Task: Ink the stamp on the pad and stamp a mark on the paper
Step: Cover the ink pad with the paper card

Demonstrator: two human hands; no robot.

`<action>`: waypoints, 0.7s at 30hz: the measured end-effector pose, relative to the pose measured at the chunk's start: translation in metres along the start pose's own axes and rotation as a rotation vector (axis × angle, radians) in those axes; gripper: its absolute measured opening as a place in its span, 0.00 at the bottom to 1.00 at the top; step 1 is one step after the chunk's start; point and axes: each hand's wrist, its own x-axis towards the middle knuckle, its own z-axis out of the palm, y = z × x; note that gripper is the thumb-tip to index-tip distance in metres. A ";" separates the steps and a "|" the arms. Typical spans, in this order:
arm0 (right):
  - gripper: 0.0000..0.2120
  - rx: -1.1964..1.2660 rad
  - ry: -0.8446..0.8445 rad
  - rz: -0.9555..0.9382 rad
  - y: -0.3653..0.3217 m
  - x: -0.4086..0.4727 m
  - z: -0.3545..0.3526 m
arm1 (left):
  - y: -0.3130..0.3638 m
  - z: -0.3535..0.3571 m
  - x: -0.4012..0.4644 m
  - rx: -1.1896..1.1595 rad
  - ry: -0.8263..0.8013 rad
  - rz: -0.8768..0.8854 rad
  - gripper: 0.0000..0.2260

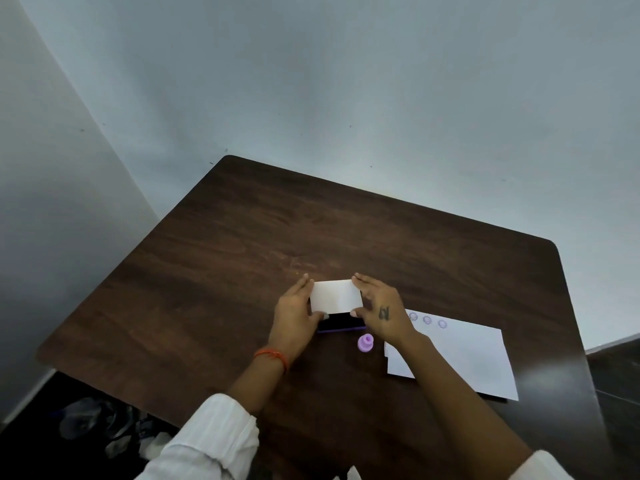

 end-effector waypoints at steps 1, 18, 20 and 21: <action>0.32 -0.003 -0.005 0.013 0.003 -0.002 -0.001 | 0.001 0.004 -0.001 -0.009 -0.012 -0.008 0.33; 0.31 0.091 -0.105 0.163 0.021 -0.017 0.021 | -0.014 0.027 -0.014 0.130 -0.078 -0.044 0.31; 0.31 0.084 -0.108 0.165 0.022 -0.016 0.021 | -0.014 0.027 -0.014 0.129 -0.077 -0.045 0.31; 0.31 0.080 -0.109 0.164 0.022 -0.016 0.021 | -0.014 0.028 -0.014 0.130 -0.077 -0.046 0.31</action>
